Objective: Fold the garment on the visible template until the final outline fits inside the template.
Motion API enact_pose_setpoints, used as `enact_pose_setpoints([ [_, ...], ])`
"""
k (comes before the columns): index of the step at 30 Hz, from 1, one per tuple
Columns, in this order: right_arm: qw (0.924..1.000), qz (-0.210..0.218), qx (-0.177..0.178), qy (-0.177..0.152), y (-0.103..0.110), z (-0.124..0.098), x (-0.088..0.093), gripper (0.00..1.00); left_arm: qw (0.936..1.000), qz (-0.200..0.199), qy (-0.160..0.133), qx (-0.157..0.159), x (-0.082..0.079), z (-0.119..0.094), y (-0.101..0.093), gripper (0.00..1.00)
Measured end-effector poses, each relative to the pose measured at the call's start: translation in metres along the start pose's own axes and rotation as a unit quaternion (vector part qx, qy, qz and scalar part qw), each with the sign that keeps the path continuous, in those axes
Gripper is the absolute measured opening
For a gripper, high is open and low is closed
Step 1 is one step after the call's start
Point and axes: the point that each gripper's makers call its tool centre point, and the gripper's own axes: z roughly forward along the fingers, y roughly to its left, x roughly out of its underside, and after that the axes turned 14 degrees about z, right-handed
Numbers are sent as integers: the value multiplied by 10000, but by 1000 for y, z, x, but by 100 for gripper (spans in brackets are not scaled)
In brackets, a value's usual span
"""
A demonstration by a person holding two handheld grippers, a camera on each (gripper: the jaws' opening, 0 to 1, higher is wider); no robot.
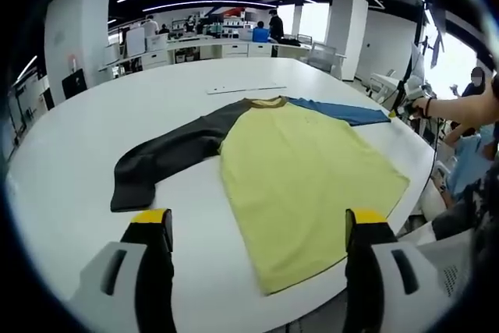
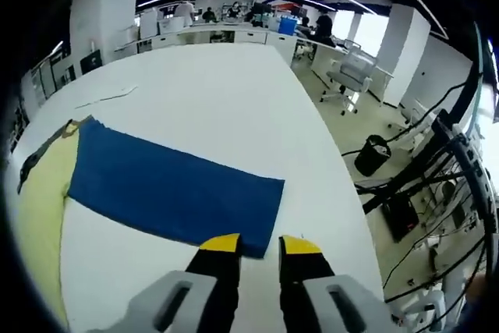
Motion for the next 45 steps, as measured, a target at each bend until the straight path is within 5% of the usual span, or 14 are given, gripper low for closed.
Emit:
enact_pose_setpoints([
  [9,9980,513,229,278,-1,10,22,19,10000,-48,16,-68,2,-4,-1,89],
  [10,9974,694,208,15,1,11,15,19,10000,-57,14,-79,2,-5,-1,89],
  [17,9946,992,177,240,2,8,19,18,9998,-87,45,-156,4,-8,3,88],
  [20,9932,1151,121,80,3,3,10,19,9998,-89,45,-160,4,-8,3,88],
  [28,9931,1065,408,262,-1,5,19,18,9998,-122,95,-159,5,-8,1,87],
  [38,9958,780,217,420,14,-6,18,0,9997,-83,137,-181,8,-12,1,88],
  [45,9904,1368,-170,88,16,1,4,0,9997,-72,154,-156,9,-14,0,88],
])
